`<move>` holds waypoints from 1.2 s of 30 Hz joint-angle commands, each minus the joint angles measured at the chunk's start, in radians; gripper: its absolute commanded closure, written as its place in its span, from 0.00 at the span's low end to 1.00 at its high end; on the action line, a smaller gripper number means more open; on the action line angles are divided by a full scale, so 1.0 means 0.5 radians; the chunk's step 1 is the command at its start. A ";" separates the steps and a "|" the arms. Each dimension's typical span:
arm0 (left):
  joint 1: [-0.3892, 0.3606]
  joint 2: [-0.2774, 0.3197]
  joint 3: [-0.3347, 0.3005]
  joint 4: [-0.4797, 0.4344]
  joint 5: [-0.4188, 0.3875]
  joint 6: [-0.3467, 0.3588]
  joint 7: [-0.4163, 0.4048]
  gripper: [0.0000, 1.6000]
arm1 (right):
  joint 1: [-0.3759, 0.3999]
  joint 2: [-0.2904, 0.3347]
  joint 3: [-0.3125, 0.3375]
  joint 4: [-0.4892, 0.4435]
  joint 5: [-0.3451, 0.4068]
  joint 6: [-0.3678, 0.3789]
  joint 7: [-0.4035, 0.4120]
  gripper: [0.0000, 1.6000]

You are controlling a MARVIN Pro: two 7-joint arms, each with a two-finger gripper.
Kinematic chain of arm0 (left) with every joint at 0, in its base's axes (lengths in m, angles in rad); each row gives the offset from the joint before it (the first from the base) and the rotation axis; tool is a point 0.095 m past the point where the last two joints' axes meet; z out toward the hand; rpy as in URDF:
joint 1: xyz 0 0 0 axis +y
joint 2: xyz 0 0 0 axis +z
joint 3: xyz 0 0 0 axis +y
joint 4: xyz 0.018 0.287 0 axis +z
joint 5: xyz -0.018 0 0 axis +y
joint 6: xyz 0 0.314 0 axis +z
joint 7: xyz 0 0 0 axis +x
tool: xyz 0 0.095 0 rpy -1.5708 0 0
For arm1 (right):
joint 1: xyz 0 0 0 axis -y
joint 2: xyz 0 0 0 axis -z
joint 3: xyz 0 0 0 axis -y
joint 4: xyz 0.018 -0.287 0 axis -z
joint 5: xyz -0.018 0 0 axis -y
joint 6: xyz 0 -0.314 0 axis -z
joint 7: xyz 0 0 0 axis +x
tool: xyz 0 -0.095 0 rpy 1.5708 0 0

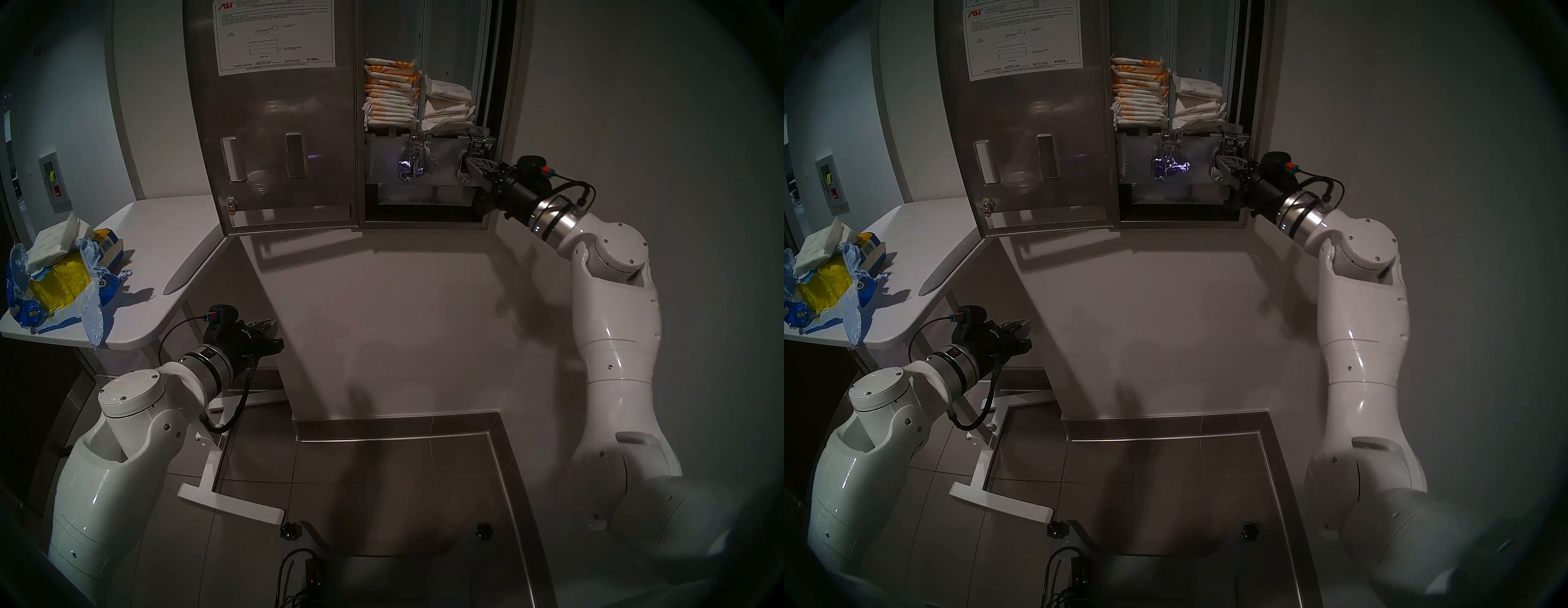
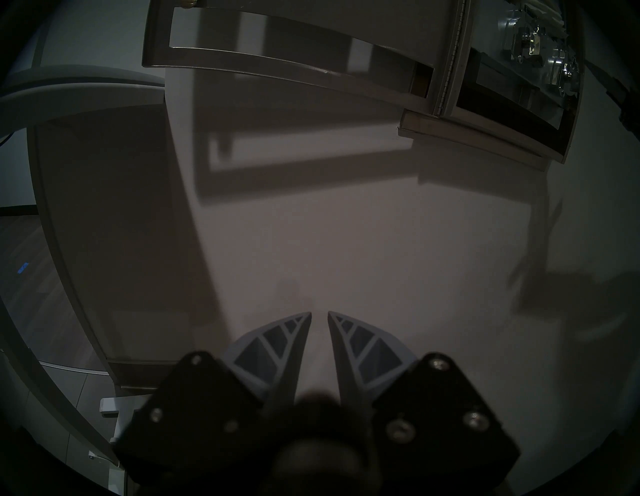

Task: Open the dispenser door, put the pads inside, close the door

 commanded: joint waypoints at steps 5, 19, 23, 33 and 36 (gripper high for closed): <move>-0.041 -0.001 -0.035 -0.050 -0.005 -0.025 -0.006 0.56 | -0.229 -0.009 0.142 -0.325 0.086 0.123 0.047 1.00; -0.040 -0.007 -0.042 -0.053 -0.005 -0.026 -0.012 0.56 | -0.536 -0.157 0.199 -0.666 -0.045 0.338 -0.173 1.00; -0.039 -0.009 -0.043 -0.054 -0.004 -0.026 -0.014 0.56 | -0.606 -0.190 0.222 -0.734 -0.085 0.393 -0.229 1.00; -0.038 -0.012 -0.046 -0.055 -0.003 -0.026 -0.017 0.56 | -0.772 -0.283 0.246 -0.990 -0.212 0.571 -0.376 1.00; -0.038 -0.013 -0.047 -0.055 -0.002 -0.026 -0.018 0.56 | -0.793 -0.291 0.250 -1.020 -0.235 0.599 -0.391 1.00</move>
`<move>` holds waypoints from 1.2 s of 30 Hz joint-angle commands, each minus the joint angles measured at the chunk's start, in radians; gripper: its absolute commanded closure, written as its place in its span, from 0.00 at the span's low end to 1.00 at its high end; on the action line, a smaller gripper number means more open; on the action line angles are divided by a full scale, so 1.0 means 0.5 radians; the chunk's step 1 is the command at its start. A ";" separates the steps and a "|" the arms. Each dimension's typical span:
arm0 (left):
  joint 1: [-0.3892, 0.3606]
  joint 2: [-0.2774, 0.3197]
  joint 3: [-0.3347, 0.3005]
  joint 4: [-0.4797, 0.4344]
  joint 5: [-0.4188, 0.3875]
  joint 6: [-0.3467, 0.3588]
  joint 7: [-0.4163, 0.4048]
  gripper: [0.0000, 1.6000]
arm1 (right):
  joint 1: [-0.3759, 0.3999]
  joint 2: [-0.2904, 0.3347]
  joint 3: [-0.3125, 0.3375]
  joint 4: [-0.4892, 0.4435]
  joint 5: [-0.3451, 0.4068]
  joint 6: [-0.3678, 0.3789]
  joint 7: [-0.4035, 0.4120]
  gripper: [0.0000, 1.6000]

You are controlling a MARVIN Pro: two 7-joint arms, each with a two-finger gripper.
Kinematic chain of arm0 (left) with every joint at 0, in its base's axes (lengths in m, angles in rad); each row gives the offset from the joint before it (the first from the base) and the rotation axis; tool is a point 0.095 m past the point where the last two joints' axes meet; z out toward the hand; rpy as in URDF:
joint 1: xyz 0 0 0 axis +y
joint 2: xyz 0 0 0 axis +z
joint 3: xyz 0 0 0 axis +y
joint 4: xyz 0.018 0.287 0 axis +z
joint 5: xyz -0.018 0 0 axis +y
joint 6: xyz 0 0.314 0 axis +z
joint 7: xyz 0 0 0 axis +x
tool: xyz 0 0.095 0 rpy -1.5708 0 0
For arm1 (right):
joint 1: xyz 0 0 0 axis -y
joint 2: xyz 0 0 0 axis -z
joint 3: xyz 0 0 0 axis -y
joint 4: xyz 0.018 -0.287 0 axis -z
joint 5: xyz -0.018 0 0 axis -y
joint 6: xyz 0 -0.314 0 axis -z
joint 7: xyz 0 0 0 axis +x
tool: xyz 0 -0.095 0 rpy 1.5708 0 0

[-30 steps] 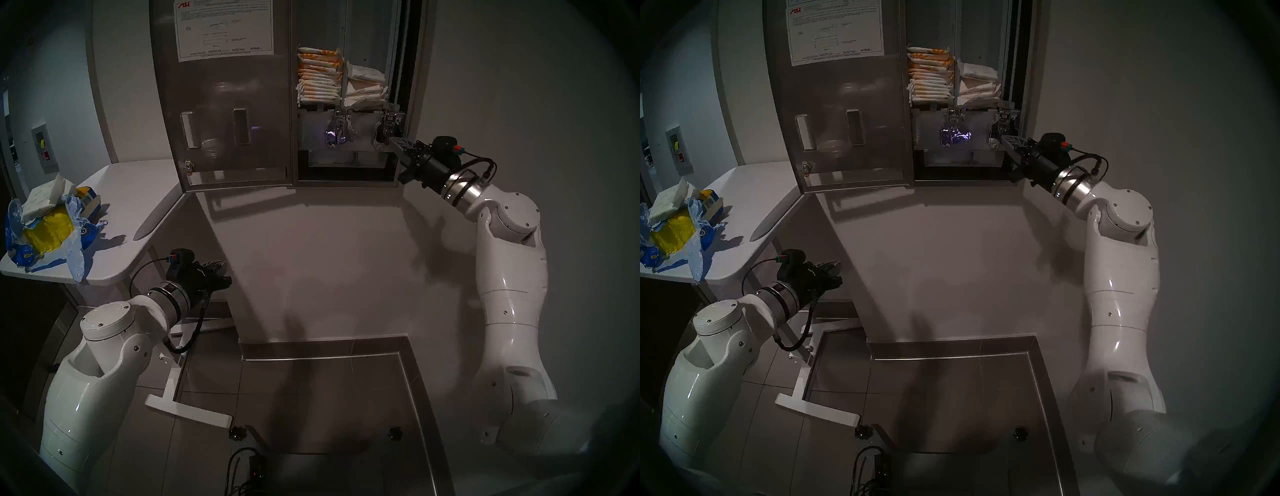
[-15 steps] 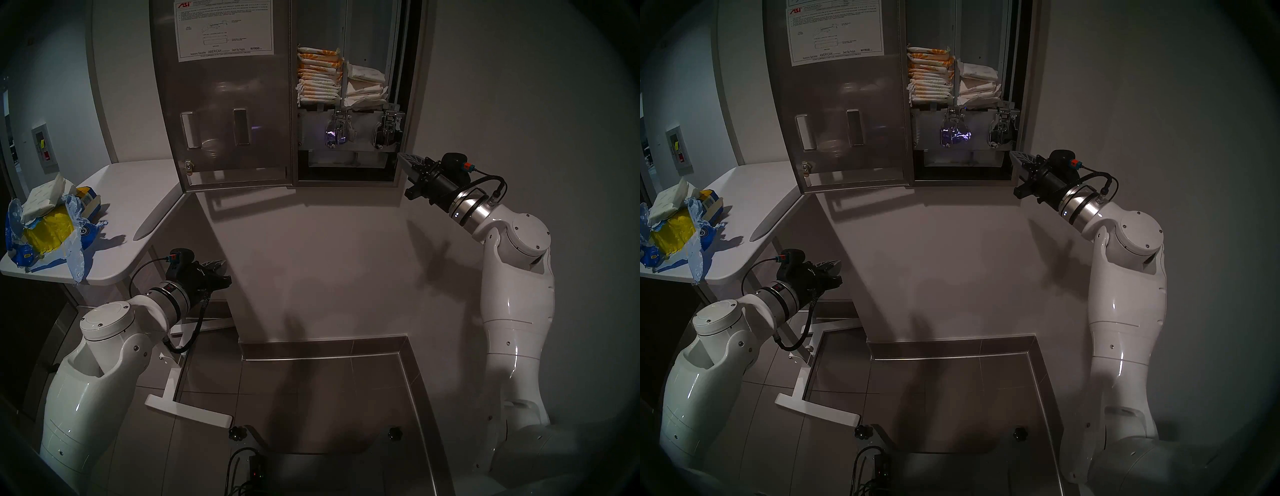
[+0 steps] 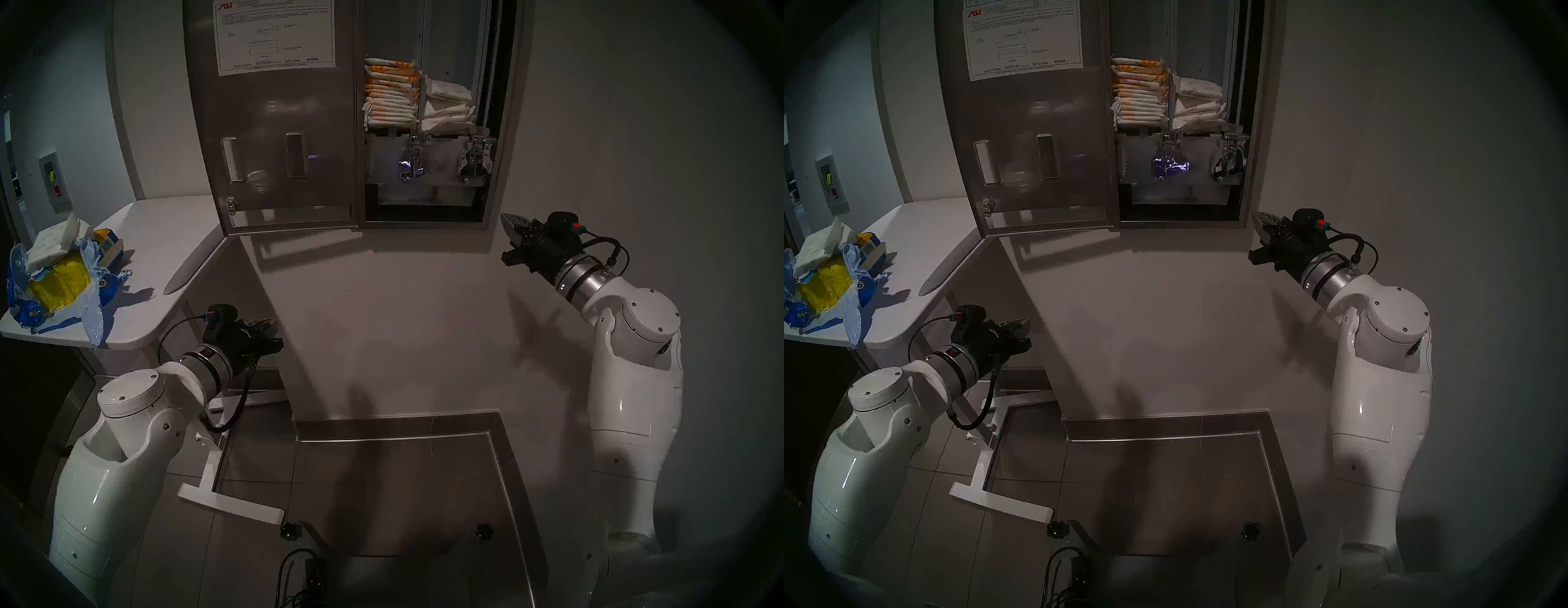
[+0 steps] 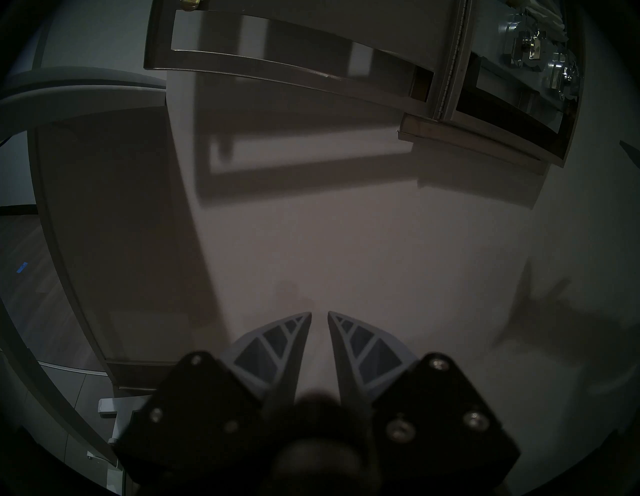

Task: Open the dispenser door, put the pads inside, close the door

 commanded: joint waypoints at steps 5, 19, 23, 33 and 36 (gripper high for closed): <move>-0.038 0.002 -0.035 -0.054 -0.002 -0.026 -0.005 0.56 | -0.093 -0.068 0.009 -0.246 -0.059 0.099 -0.084 1.00; -0.038 -0.001 -0.036 -0.053 0.000 -0.024 -0.008 0.56 | -0.193 -0.063 0.047 -0.334 0.035 0.169 0.085 0.35; -0.038 -0.002 -0.036 -0.053 0.001 -0.024 -0.008 0.56 | -0.200 -0.059 0.068 -0.339 0.075 0.187 0.157 0.00; -0.038 -0.004 -0.037 -0.054 0.002 -0.024 -0.010 0.56 | -0.191 -0.065 0.088 -0.334 0.081 0.197 0.202 0.00; -0.038 -0.004 -0.037 -0.054 0.003 -0.024 -0.010 0.56 | -0.189 -0.068 0.091 -0.334 0.079 0.197 0.209 0.00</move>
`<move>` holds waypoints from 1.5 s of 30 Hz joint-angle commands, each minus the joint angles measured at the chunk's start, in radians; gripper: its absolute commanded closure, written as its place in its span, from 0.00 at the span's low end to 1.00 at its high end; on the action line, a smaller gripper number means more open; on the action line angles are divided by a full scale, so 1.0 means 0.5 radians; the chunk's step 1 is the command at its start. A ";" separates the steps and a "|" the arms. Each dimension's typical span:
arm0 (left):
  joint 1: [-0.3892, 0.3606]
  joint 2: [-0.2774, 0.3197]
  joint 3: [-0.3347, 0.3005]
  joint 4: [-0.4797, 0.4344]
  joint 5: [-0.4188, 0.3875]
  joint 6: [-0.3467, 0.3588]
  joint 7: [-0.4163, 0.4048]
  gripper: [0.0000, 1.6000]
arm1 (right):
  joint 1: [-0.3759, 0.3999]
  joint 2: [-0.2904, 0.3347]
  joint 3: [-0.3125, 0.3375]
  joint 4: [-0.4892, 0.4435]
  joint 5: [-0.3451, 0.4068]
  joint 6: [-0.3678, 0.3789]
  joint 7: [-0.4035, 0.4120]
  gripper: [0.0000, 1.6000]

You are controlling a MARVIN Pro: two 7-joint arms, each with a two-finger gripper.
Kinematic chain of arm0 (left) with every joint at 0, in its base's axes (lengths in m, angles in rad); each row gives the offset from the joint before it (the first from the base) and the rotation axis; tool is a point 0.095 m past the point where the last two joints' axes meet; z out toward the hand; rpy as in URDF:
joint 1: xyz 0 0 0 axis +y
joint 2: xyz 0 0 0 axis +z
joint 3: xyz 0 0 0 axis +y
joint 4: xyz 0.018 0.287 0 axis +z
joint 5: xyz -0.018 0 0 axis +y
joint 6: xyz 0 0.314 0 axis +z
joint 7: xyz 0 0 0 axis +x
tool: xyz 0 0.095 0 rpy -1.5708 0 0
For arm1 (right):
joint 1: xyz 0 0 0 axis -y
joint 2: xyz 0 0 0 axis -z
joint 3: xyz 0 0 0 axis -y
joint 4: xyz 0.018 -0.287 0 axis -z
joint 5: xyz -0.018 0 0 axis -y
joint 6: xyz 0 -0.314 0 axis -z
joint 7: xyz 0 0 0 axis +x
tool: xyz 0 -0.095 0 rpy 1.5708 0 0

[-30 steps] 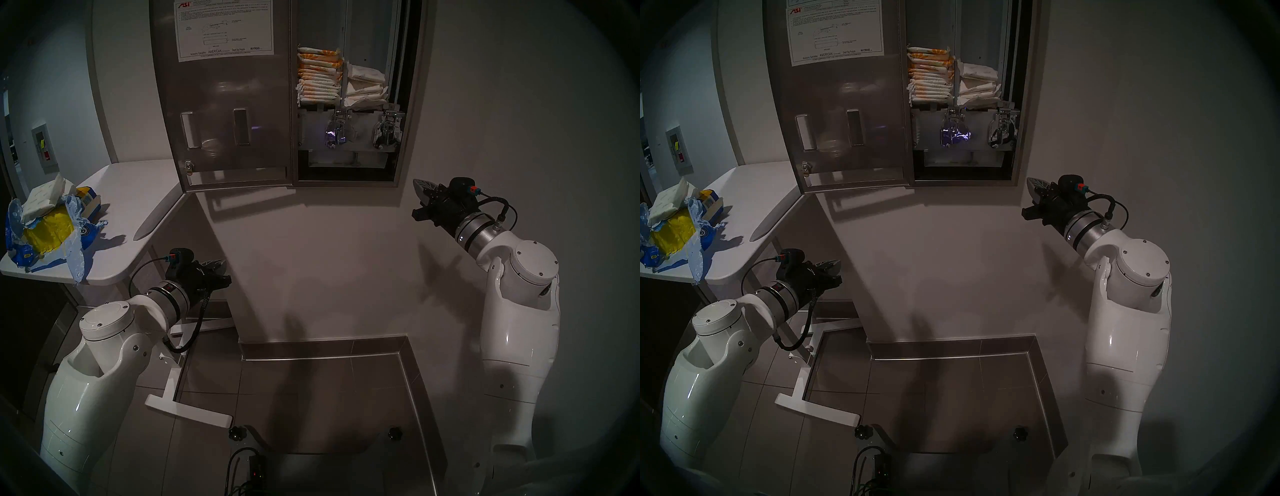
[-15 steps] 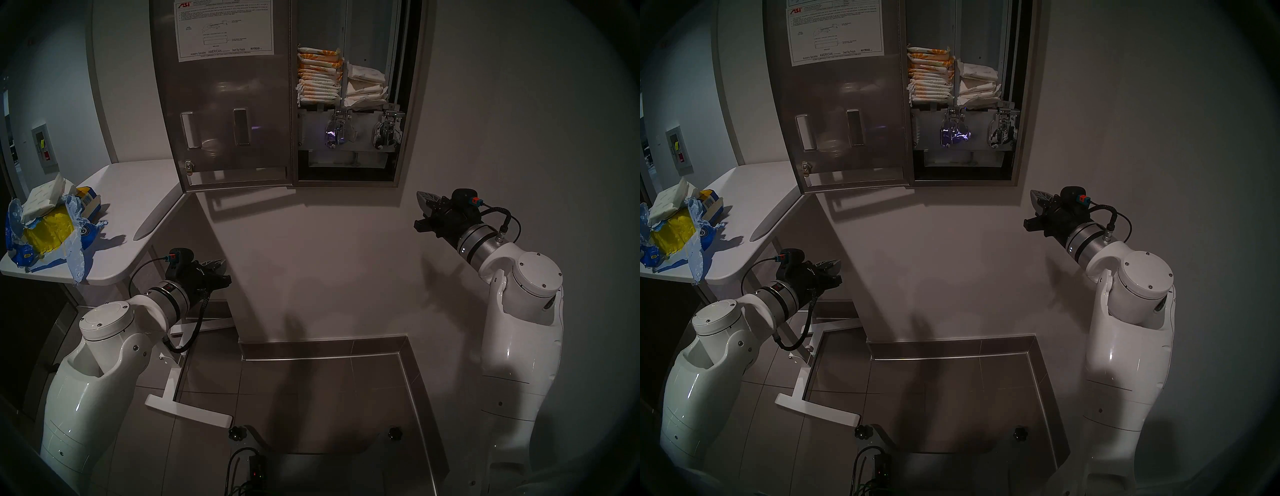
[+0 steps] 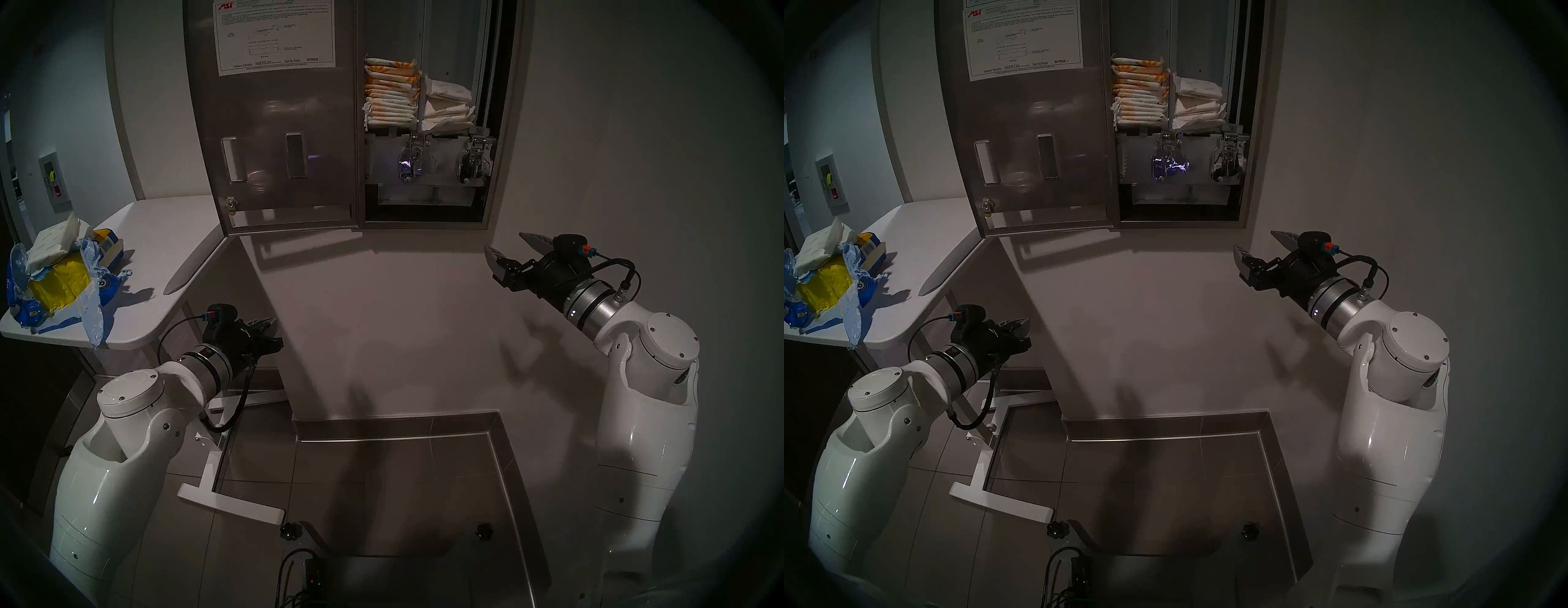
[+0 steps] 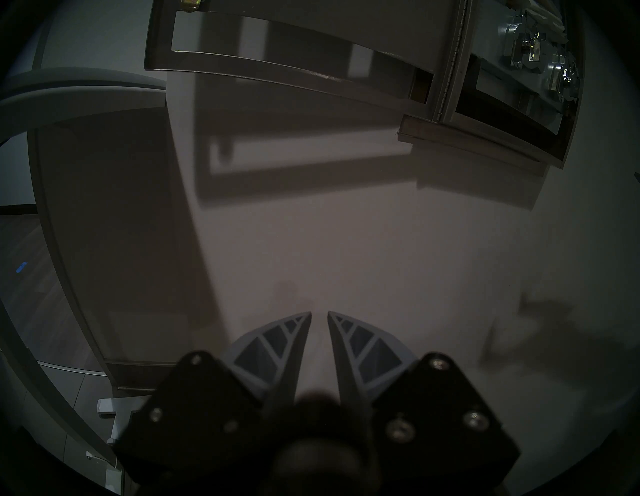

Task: Open the dispenser door, put the pads inside, close the door

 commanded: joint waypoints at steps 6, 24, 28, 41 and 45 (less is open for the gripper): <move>-0.038 0.004 -0.033 -0.054 0.000 -0.023 -0.003 0.56 | 0.045 -0.006 0.002 -0.065 0.018 -0.012 0.016 0.00; -0.164 0.170 -0.262 -0.241 0.146 -0.235 -0.184 0.00 | 0.048 -0.006 0.007 -0.056 0.014 -0.015 0.034 0.00; -0.151 0.240 -0.341 -0.287 0.252 -0.293 -0.211 0.00 | 0.048 -0.006 0.007 -0.055 0.014 -0.016 0.033 0.00; -0.004 0.463 -0.762 -0.306 0.747 -0.425 -0.301 0.00 | 0.047 -0.006 0.006 -0.056 0.015 -0.016 0.030 0.00; 0.083 0.492 -0.901 -0.316 0.912 -0.456 -0.340 0.00 | 0.047 -0.006 0.006 -0.056 0.015 -0.016 0.029 0.00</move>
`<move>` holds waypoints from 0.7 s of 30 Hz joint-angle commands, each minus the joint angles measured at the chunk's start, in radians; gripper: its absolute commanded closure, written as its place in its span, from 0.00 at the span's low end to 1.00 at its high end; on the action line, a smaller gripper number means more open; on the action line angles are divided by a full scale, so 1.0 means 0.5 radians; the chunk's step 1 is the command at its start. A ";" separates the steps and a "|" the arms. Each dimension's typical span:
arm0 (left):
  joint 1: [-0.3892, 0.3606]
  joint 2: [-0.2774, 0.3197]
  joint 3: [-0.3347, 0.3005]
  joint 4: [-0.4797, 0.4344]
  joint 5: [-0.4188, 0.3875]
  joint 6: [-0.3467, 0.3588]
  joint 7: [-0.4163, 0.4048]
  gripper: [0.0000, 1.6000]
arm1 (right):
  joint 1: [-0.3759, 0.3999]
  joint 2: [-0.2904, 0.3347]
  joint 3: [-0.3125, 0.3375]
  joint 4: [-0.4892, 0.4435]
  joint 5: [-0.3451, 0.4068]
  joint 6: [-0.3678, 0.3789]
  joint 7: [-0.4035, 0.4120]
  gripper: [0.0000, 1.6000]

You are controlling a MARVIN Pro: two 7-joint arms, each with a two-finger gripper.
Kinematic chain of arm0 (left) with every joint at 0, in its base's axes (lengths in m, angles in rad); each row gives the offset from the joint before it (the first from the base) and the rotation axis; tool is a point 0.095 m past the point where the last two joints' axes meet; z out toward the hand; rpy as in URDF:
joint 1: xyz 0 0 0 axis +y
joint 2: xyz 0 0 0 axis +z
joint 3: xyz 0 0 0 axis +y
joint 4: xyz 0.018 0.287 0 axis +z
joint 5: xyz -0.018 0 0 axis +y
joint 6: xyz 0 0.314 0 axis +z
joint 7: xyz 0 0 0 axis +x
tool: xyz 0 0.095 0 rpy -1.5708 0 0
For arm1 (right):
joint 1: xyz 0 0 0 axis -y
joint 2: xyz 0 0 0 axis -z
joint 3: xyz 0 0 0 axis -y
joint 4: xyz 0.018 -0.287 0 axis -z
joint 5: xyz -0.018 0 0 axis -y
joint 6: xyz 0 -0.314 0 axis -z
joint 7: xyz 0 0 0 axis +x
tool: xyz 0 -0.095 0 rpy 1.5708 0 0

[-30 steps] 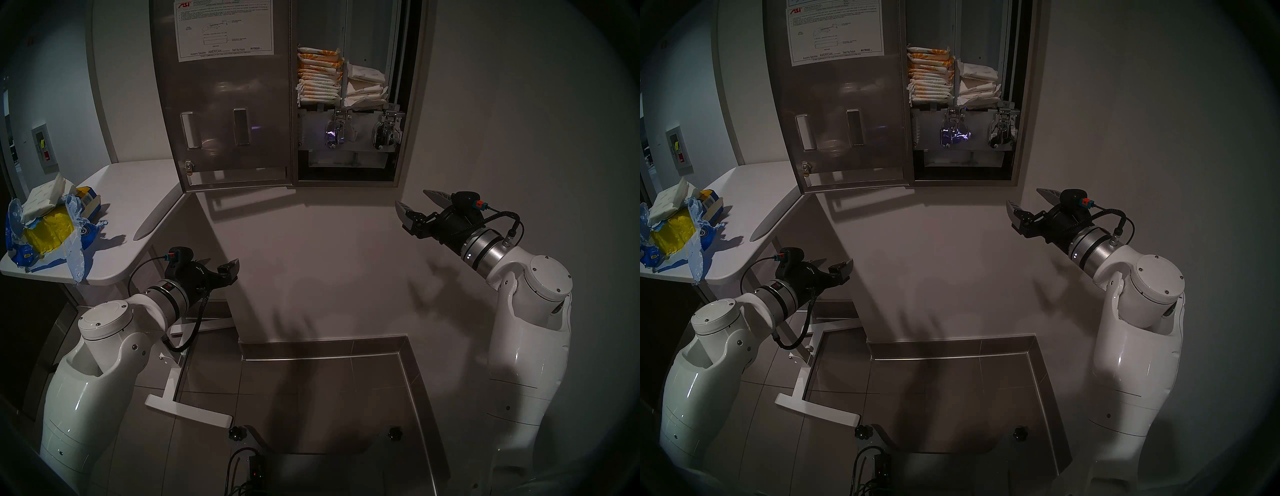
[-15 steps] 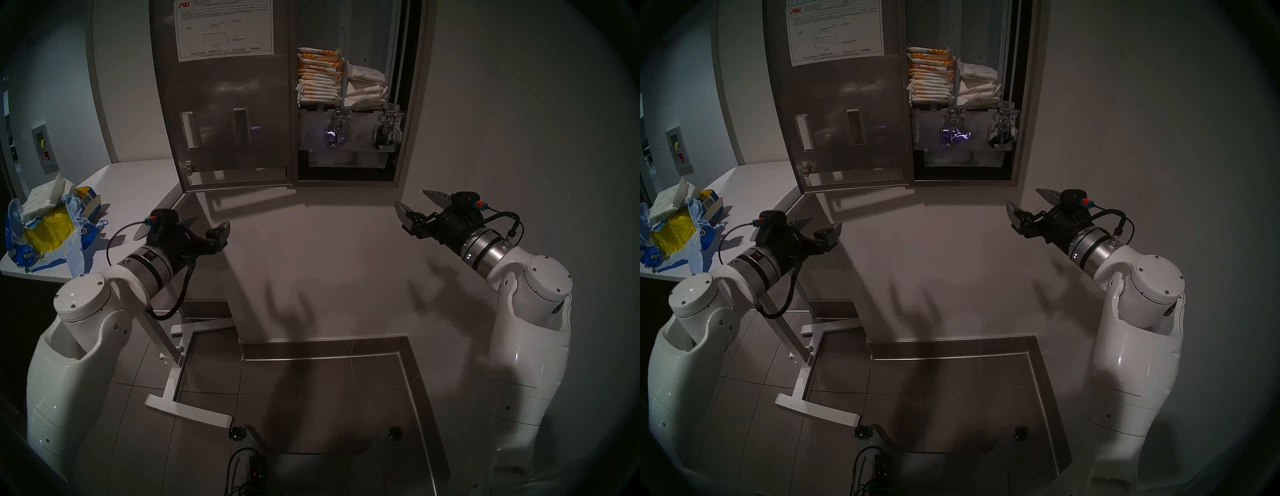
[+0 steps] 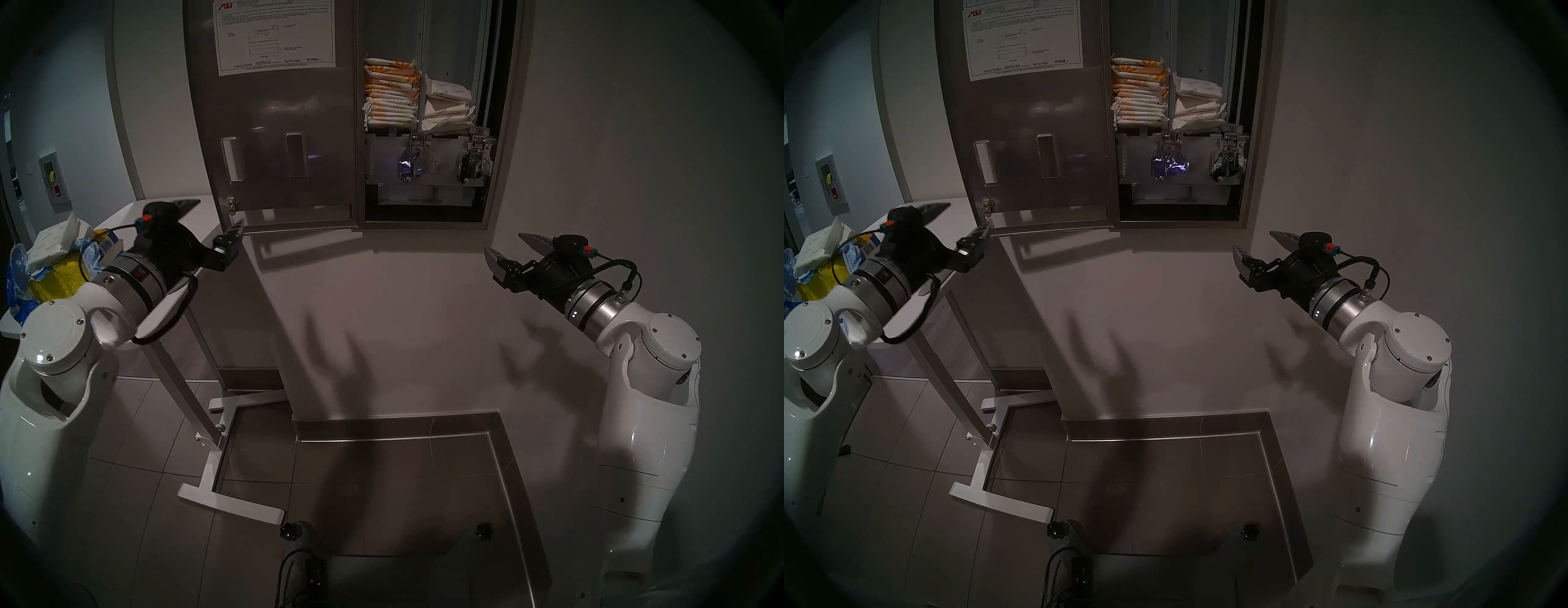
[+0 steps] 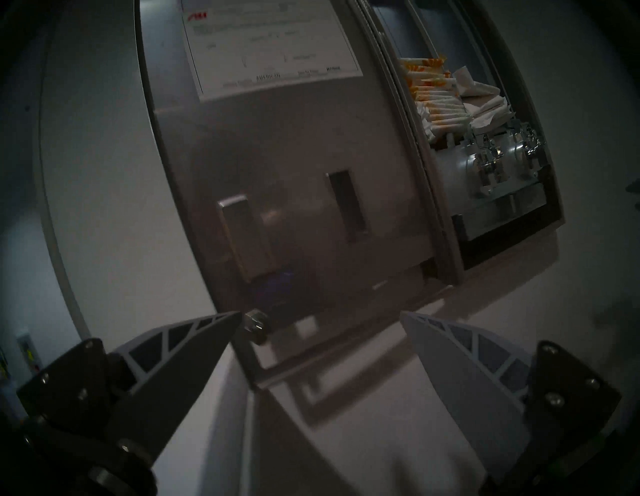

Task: Open the dispenser door, put the pads inside, close the door

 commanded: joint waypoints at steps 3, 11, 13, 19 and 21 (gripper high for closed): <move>0.183 0.112 -0.376 -0.053 0.349 -0.115 -0.080 0.00 | 0.047 -0.004 -0.006 -0.058 0.012 -0.011 -0.006 0.00; 0.303 0.035 -0.637 0.005 0.684 -0.065 -0.143 0.00 | 0.046 -0.003 -0.007 -0.057 0.013 -0.011 -0.007 0.00; 0.334 0.004 -0.719 0.016 0.756 -0.052 -0.164 0.00 | 0.046 -0.003 -0.007 -0.057 0.013 -0.011 -0.007 0.00; 0.419 -0.098 -0.928 0.048 0.931 -0.024 -0.248 0.00 | 0.046 -0.003 -0.007 -0.057 0.013 -0.011 -0.008 0.00; 0.452 -0.133 -0.984 0.058 0.994 -0.001 -0.284 0.00 | 0.046 -0.003 -0.007 -0.058 0.013 -0.011 -0.009 0.00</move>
